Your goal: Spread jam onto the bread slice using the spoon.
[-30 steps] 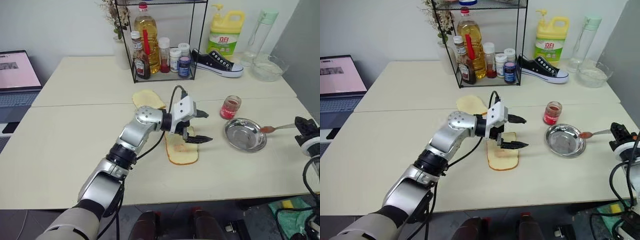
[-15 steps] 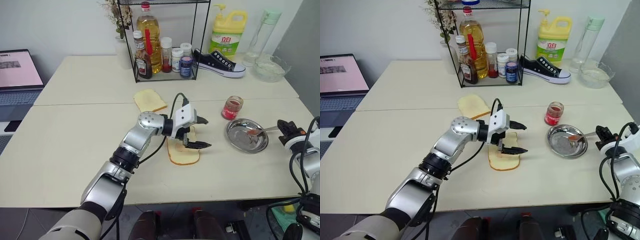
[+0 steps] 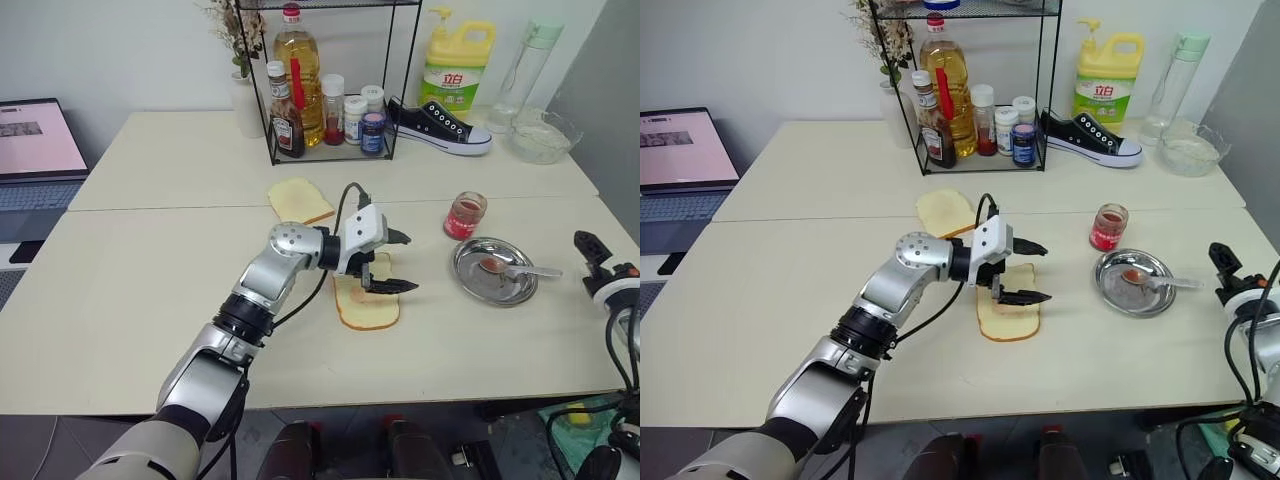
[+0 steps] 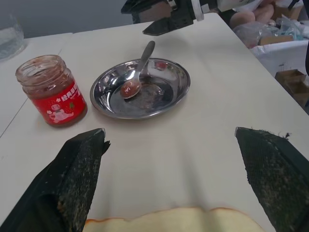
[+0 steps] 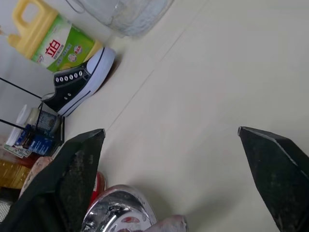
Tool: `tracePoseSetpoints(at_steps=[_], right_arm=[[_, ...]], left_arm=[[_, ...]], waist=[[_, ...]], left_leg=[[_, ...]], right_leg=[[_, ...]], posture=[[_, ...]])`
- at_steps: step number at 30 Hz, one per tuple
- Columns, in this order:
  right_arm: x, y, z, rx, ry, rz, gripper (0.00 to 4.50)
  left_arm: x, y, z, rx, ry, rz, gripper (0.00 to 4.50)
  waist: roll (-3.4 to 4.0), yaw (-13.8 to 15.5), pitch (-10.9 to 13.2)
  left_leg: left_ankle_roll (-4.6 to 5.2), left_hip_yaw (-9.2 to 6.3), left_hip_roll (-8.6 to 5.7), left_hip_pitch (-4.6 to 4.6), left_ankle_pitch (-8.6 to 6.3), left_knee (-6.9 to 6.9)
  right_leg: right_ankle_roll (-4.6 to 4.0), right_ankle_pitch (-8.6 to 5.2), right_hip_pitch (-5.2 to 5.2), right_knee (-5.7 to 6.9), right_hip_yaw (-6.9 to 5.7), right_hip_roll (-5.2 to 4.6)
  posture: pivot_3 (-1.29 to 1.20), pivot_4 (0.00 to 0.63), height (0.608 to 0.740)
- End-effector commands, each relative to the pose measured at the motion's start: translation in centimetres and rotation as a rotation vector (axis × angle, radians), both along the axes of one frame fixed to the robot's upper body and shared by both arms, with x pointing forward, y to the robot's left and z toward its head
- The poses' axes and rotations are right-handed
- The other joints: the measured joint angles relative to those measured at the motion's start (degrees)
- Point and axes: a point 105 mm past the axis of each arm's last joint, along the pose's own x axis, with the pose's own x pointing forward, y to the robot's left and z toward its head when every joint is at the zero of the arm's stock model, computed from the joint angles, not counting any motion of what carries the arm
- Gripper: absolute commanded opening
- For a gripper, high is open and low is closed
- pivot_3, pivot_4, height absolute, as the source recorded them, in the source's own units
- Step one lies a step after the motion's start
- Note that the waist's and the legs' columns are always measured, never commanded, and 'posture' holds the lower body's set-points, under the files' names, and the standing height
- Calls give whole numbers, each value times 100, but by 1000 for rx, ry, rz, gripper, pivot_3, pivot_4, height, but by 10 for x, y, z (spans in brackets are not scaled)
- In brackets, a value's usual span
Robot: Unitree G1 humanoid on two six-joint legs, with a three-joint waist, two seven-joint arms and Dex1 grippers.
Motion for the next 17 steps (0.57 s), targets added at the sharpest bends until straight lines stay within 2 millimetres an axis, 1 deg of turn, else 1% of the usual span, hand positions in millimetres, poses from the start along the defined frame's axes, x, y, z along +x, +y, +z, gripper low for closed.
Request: tracePoseSetpoints(at_steps=[1, 2, 3, 4, 5, 7, 10, 12, 14, 16, 17], right_arm=[[-15, -3, 42, -226, -24, 42, 4478], [-18, 1, 45, -324, 13, 90, 4478], [-21, 11, 48, -437, 52, 168, 4478], [-24, 23, 49, -550, 95, 257, 4478], [-29, 40, 49, -681, 136, 379, 4478], [-38, 63, 45, -826, 177, 552, 4478], [-51, 91, 45, -918, 177, 752, 4478], [-61, 107, 43, -950, 174, 866, 4478], [-75, 126, 36, -968, 187, 1004, 4478], [-84, 135, 31, -973, 195, 1073, 4478], [-86, 136, 30, -974, 196, 1085, 4478]], left_arm=[[6, 18, 27, -50, -26, 35, 4500], [8, 26, 30, -53, -16, 54, 4500], [12, 38, 33, -51, -7, 85, 4500], [16, 51, 34, -42, 14, 122, 4500], [20, 70, 34, -27, 40, 172, 4500], [23, 97, 33, 1, 75, 243, 4500], [21, 137, 29, 52, 119, 329, 4500], [15, 158, 27, 78, 158, 381, 4500], [2, 186, 23, 95, 216, 442, 4500], [-10, 200, 18, 114, 239, 470, 4500], [-15, 204, 16, 122, 243, 476, 4500]], waist=[[2, -1, 0], [2, -1, 1], [3, -2, 0], [2, -5, 1], [2, -21, 1], [1, -66, 0], [-1, -68, 2], [-3, -27, 4], [-8, -11, 6], [-19, 2, 11], [-19, 2, 11]], left_leg=[[0, 0, 0, -1, 0, 0], [0, -1, 1, -1, 0, 0], [0, -2, 0, -2, 0, -2], [1, -1, 1, -2, -1, -1], [1, -4, 3, -1, -1, -3], [2, -2, 7, 5, -1, -5], [3, -6, 19, 10, -2, -3], [2, -8, 15, 7, -2, -2], [2, -11, 13, 3, -2, 0], [2, -21, 14, 2, -2, -1], [2, -25, 14, -1, -2, 0]], right_leg=[[0, 0, 0, 0, 0, 0], [0, 0, 0, -1, -1, 1], [0, 0, -1, -2, -1, 0], [0, 0, -1, -2, -1, 1], [0, -1, 0, -3, -2, 3], [1, -1, -1, -1, -2, 9], [1, -1, 4, -2, -6, 20], [1, -1, 4, -4, -8, 14], [1, -1, 3, -6, -9, 10], [0, -1, 6, -11, -4, 6], [0, -1, 6, -12, -4, 5]], posture=[[0, 150, 740], [0, 150, 740], [0, 150, 740], [0, 150, 740], [0, 150, 740], [0, 150, 740], [0, 150, 740], [0, 150, 740], [0, 150, 740], [0, 150, 740], [0, 150, 740]])
